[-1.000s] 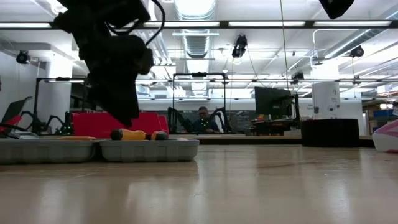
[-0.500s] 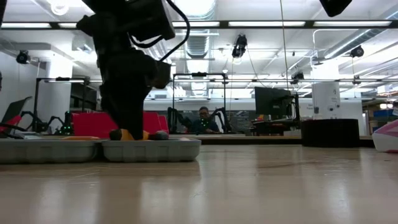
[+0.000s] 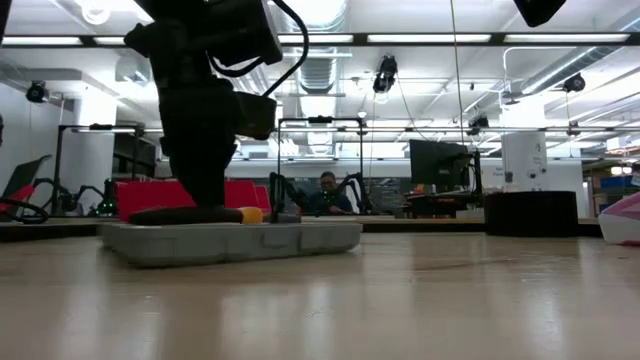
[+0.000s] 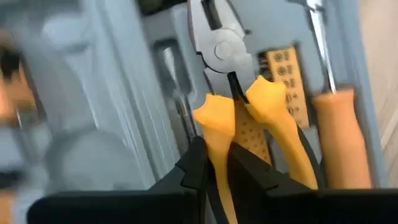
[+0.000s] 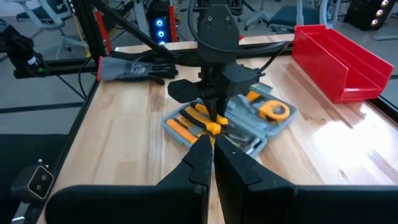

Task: Prefit tool cases
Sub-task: Remove the pliers from the gray toolbox

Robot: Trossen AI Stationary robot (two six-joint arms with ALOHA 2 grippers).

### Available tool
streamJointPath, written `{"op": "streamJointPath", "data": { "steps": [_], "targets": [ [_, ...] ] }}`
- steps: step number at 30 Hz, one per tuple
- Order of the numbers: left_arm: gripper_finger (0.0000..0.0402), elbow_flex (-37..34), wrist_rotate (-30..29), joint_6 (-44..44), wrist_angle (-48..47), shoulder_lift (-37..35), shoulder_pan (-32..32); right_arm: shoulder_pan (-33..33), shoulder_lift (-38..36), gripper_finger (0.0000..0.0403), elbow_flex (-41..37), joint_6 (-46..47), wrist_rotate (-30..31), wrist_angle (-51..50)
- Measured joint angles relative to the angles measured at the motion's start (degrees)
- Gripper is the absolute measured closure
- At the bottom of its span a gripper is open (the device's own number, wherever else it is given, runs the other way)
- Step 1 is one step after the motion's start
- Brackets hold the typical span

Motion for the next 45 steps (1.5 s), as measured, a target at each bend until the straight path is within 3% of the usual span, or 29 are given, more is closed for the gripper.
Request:
{"op": "streamJointPath", "data": {
  "steps": [15, 20, 38, 45],
  "targets": [
    [0.0365, 5.1, -0.1, 1.6, -0.6, 0.1, 0.3, 0.0, 0.0, 0.0403, 0.0, 0.2, 0.0, 0.0],
    [0.0365, 8.6, -3.5, 4.3, -1.6, 0.1, 2.4, 0.0, 0.0, 0.0403, 0.0, 0.2, 0.0, 0.2],
    [0.0360, 15.5, -4.9, 4.4, 1.6, 0.2, 21.9, 0.0, 0.1, 0.0403, 0.0, 0.1, 1.1, 1.1],
    [0.0359, 17.1, -2.3, 4.3, 2.7, 0.9, 27.7, 0.0, 0.1, 0.0403, 0.0, -0.4, 2.5, 1.3]
  ]
}}
